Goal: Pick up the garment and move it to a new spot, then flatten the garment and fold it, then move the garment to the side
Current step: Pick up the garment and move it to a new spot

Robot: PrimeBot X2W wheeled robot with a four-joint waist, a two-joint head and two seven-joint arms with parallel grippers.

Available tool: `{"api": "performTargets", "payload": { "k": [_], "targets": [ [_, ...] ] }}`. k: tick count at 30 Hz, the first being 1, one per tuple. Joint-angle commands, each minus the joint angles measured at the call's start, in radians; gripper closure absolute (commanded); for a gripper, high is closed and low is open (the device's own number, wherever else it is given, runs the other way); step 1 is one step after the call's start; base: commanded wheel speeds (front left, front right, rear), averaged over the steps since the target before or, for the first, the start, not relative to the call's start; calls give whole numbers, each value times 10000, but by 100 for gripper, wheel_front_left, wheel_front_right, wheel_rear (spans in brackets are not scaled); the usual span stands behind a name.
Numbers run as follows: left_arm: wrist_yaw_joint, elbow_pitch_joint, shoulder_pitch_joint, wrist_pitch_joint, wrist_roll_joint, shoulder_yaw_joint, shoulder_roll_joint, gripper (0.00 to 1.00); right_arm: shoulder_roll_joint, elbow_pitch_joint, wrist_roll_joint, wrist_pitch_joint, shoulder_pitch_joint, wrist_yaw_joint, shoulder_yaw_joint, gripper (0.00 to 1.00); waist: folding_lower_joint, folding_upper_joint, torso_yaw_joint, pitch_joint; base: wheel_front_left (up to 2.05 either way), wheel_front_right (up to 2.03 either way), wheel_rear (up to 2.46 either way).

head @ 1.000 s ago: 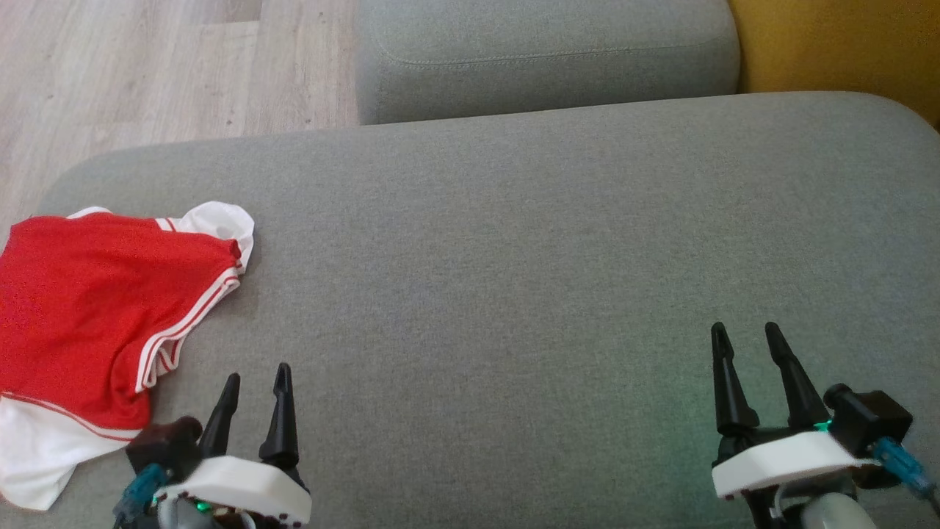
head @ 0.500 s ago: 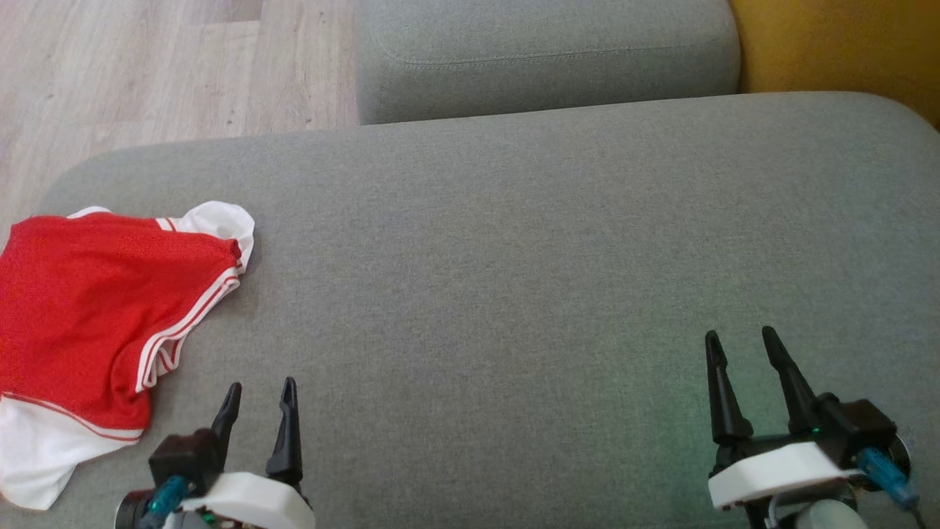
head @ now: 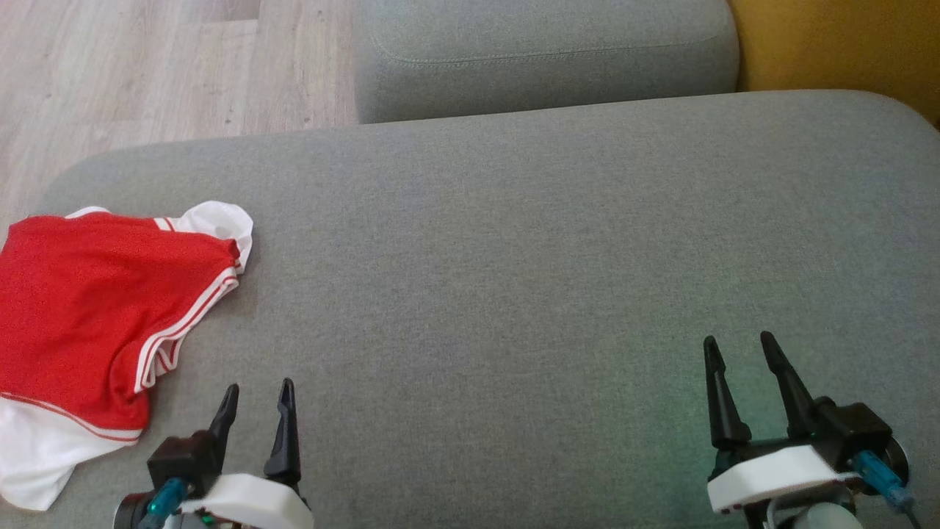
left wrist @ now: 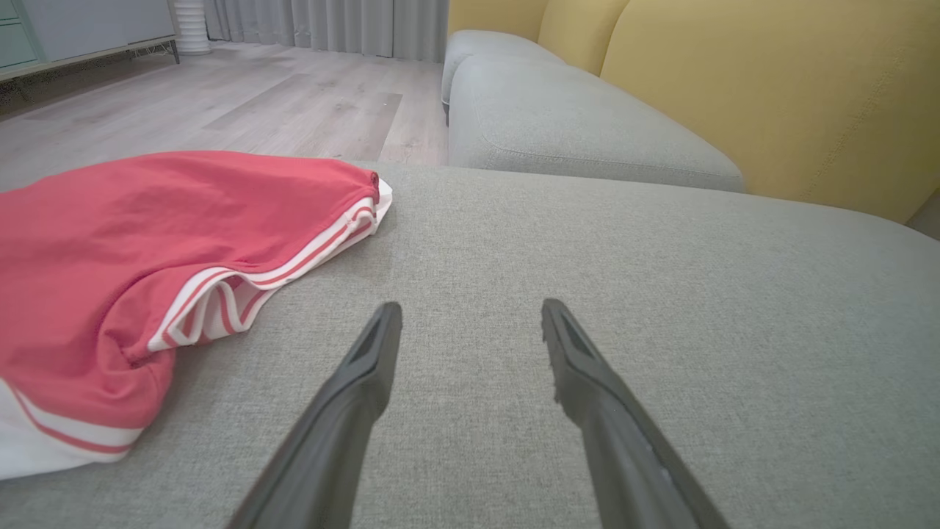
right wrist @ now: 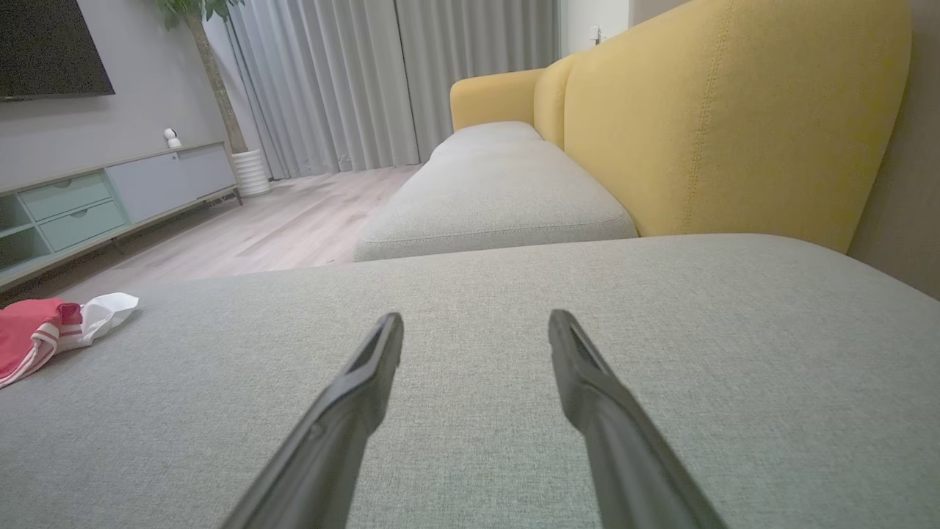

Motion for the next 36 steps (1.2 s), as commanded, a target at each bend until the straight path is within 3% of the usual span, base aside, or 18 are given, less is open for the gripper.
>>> {"api": "performTargets", "payload": {
  "k": [1, 15, 22, 29, 36],
  "targets": [
    [82, -281, -261, -124, -34, 331, 112, 0, -37, -262, 58, -137, -274, 77, 171, 0, 0, 0, 7, -5, 0, 0, 0],
    [68, -241, -323, -124, -85, 293, 111, 0, -26, -234, 23, -137, -254, 77, 171, 0, 0, 0, 271, -18, 0, 0, 0],
    [89, -310, -316, -124, -29, 299, 111, 0, -21, -338, 21, -138, -165, 77, 290, 0, 0, 0, 1365, -49, 0, 0, 0],
    [125, -350, -51, -124, -38, 504, 111, 0, -20, -312, 134, -138, -167, 77, 728, 0, 0, 0, 2961, -131, 0, 0, 0],
    [73, -505, 101, -124, -77, 771, 111, 0, -19, -257, 175, -138, -504, 77, 1255, 0, 0, 0, 3352, 41, 0, 0, 0]
  ]
}}
